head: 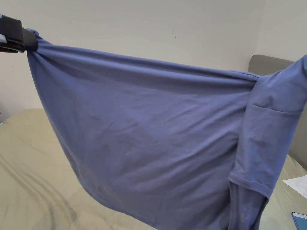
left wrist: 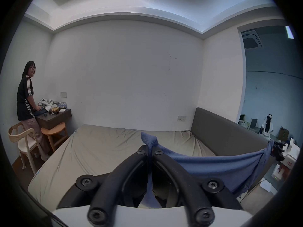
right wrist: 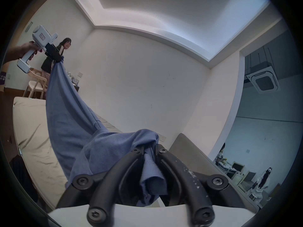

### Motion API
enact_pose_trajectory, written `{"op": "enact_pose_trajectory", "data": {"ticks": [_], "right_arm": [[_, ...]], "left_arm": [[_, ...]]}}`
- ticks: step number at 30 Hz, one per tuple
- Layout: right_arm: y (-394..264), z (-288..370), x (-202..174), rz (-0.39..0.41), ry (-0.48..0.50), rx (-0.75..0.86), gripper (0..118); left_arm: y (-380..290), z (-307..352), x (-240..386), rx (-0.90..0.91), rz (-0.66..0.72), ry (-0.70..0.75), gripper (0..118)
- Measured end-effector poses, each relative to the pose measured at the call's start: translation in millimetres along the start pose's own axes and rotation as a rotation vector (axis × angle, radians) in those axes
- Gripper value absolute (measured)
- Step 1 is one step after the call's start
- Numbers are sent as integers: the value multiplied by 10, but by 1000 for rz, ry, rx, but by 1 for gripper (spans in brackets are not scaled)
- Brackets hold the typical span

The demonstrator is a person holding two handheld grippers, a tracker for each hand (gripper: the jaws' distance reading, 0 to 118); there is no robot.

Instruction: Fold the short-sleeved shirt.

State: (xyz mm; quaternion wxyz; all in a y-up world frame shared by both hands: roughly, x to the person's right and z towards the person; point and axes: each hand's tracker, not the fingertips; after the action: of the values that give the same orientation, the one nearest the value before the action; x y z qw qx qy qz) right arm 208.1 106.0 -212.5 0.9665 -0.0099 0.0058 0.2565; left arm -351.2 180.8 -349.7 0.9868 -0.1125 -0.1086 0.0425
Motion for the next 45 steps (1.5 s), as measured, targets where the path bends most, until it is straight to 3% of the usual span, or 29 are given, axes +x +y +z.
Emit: {"op": "enact_pose_trajectory", "data": {"ticks": [9,16,21,26,29,33,36,38,42,45], "right_arm": [[-95,-833,-128,58,32,-104,12],[-387,-2302,-490,101,75,-307,12],[-547,-3480,-659,36,45,-420,12],[-276,-4401,-811,166,-92,-355,11],[69,-4837,-703,62,-164,-295,11],[515,-5160,-547,45,-281,-181,11],[714,-5213,-441,-13,-354,-74,11],[736,-5222,-421,-16,-351,-48,11],[542,-5084,-628,54,-350,20,11],[183,-4993,-894,116,-256,-9,11]], "left_arm": [[-250,-650,-167,-74,4,46,3],[-629,-1862,-352,-178,-30,139,3],[-818,-2675,-510,-200,52,156,3],[-660,-3399,-500,-158,-24,211,2],[-382,-3663,-494,-55,-24,236,2],[53,-3822,-518,45,10,244,1],[272,-3769,-497,141,-16,235,1],[284,-3740,-498,135,-17,243,1],[-36,-3686,-575,118,-40,236,1],[-519,-3649,-710,55,-7,218,1]]}}
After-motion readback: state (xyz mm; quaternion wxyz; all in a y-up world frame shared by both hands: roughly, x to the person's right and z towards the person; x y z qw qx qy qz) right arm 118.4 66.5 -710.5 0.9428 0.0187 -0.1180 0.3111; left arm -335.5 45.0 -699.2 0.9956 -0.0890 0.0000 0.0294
